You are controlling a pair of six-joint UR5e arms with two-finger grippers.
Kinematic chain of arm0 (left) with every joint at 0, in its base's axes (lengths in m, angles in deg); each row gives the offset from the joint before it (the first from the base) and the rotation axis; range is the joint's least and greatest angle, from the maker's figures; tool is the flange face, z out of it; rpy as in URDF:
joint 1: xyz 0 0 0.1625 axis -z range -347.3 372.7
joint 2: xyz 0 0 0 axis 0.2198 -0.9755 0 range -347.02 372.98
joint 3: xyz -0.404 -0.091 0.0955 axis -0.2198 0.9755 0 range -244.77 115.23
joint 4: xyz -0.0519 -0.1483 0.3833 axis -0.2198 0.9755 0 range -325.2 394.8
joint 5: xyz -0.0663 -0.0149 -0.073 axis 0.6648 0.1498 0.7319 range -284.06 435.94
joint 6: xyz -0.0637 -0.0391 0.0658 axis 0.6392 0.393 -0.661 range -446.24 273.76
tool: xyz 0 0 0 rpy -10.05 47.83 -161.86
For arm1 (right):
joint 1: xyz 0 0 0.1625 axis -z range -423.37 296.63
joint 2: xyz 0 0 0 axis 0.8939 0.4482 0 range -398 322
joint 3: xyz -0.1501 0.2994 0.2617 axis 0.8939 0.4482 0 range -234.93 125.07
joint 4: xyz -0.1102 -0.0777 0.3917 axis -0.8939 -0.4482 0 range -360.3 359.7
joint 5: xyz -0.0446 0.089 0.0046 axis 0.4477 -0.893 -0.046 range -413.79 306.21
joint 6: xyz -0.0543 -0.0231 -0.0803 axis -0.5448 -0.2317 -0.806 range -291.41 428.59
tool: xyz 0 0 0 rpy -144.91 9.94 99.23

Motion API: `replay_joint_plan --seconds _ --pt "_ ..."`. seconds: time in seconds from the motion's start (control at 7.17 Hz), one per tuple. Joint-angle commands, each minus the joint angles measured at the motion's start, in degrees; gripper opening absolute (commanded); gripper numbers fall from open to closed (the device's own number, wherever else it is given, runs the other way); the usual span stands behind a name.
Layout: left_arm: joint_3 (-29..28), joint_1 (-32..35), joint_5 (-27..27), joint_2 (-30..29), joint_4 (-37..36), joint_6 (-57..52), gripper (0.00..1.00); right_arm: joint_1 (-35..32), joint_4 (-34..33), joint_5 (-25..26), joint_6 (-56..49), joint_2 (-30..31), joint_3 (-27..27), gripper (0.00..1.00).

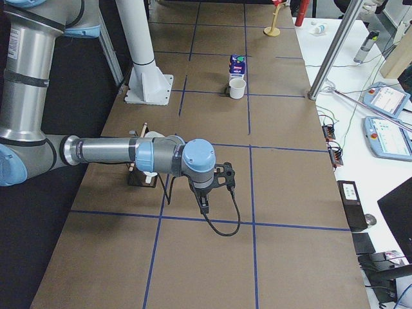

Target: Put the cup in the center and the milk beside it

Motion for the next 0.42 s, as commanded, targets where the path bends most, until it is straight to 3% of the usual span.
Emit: replay_joint_plan --seconds 0.0,0.28 --pt "0.9 -0.1 0.0 -0.1 -1.6 0.0 1.0 0.0 0.0 0.0 0.0 0.0 0.0 1.0" --pt "1.2 -0.2 -0.1 -0.2 -2.5 0.0 1.0 0.0 0.0 0.0 0.0 0.0 0.0 1.0"
